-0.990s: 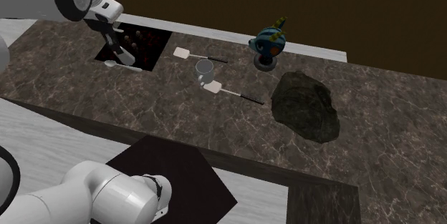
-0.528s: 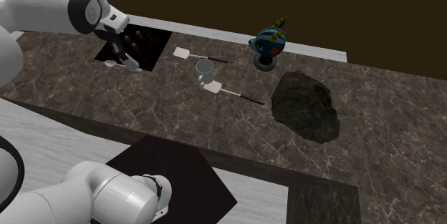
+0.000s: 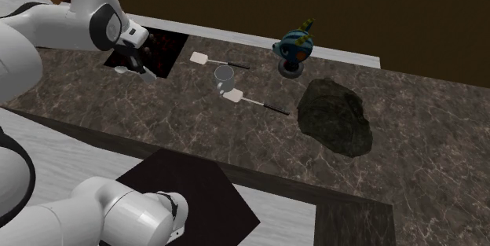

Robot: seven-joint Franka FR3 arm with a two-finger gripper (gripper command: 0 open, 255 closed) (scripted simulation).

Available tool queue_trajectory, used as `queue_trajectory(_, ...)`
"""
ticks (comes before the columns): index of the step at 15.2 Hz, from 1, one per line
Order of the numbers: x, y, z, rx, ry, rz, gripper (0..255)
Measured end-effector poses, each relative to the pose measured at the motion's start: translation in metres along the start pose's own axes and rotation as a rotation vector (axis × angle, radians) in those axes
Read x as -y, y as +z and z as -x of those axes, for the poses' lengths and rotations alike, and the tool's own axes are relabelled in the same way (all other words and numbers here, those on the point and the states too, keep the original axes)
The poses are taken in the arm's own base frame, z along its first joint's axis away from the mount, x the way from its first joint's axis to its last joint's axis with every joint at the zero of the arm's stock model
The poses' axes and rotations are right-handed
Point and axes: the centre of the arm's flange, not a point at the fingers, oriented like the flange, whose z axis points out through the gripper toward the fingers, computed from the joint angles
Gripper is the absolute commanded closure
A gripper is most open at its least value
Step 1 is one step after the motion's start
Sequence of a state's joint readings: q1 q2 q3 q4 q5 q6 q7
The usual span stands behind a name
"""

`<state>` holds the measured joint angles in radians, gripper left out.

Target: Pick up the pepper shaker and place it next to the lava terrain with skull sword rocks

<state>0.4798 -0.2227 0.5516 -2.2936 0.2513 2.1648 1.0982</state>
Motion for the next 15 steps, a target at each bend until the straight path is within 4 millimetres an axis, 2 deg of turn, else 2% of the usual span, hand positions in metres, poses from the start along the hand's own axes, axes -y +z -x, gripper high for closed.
queue_trajectory(10, -0.006, 0.054, -0.003, 0.0, 0.0, 0.0, 255)
queue_trajectory(15, -0.006, 0.06, -0.003, 0.0, 0.0, 0.0, 255)
